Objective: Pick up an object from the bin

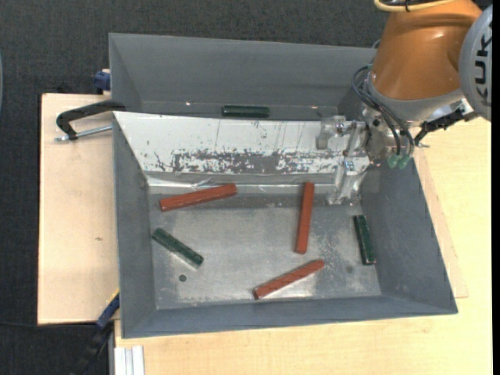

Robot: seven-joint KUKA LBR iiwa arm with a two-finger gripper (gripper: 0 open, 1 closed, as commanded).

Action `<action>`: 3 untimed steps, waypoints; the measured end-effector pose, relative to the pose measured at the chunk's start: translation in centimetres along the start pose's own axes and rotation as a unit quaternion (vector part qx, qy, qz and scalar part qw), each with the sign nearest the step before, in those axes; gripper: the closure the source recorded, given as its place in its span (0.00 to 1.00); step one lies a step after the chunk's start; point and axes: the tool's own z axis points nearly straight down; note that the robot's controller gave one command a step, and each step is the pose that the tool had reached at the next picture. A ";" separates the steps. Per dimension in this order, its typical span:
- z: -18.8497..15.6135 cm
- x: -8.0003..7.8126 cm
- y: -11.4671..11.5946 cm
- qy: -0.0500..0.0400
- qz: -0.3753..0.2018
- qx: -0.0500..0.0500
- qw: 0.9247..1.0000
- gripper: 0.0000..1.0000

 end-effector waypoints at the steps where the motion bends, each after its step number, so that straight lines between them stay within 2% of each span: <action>1: 4.8 0.5 0.2 -0.001 -0.076 0.000 0.997 0.00; 2: 7.9 1.4 -0.3 0.001 -0.268 0.000 0.963 0.00; 3: 10.7 0.3 -1.9 0.001 -0.315 0.000 0.949 0.00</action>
Offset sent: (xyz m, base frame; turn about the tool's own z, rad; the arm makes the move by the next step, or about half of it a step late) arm -0.0194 -0.0075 -0.0913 -0.6116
